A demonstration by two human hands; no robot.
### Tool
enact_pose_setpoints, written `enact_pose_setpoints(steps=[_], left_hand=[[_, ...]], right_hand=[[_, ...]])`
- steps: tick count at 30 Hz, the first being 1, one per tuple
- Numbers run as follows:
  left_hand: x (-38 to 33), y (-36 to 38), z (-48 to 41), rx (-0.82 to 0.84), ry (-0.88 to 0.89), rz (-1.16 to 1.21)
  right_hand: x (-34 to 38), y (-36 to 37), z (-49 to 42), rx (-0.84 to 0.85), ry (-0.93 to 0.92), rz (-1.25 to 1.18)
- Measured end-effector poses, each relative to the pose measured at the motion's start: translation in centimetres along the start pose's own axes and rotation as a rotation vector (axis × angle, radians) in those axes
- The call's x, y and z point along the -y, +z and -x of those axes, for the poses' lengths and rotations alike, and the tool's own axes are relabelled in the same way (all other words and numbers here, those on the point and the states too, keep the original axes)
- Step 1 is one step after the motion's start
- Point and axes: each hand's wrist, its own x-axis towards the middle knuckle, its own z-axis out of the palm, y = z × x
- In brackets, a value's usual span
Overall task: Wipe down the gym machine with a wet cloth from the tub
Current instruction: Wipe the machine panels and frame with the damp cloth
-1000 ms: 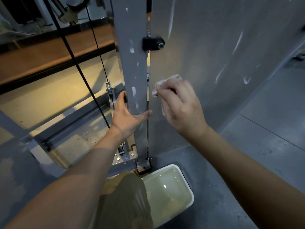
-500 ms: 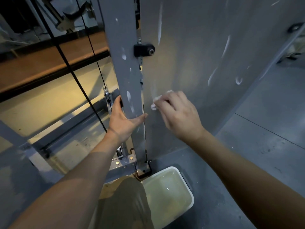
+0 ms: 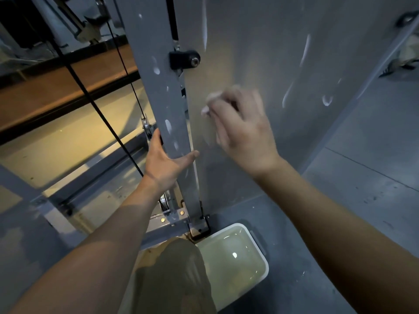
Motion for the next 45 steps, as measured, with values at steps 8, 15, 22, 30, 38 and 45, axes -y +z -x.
enact_pose_setpoints(steps=[8,15,22,30,38,45], left_hand=[[-0.3,0.0,0.1,-0.002,0.026,-0.052],[-0.7,0.0,0.2,0.000,0.005,-0.050],[-0.3,0.2,0.3,-0.029,0.022,-0.091],[-0.2,0.4,0.2,-0.039,0.017,-0.064],[0.4,0.4,-0.1,-0.042,0.028,-0.030],[0.6,0.6,-0.2,-0.066,0.048,-0.043]], right_hand=[[-2.8,2.7,9.3,0.365,-0.299,0.113],[-1.0,0.8,3.6,0.113,-0.054,0.003],[-2.4,5.0,12.8,0.388,-0.161,0.052],[-1.2,3.0,7.9,0.162,0.053,-0.046],[-2.5,6.1,15.9,0.605,-0.125,0.033],[-1.4,2.4,6.2,0.075,0.064,-0.080]])
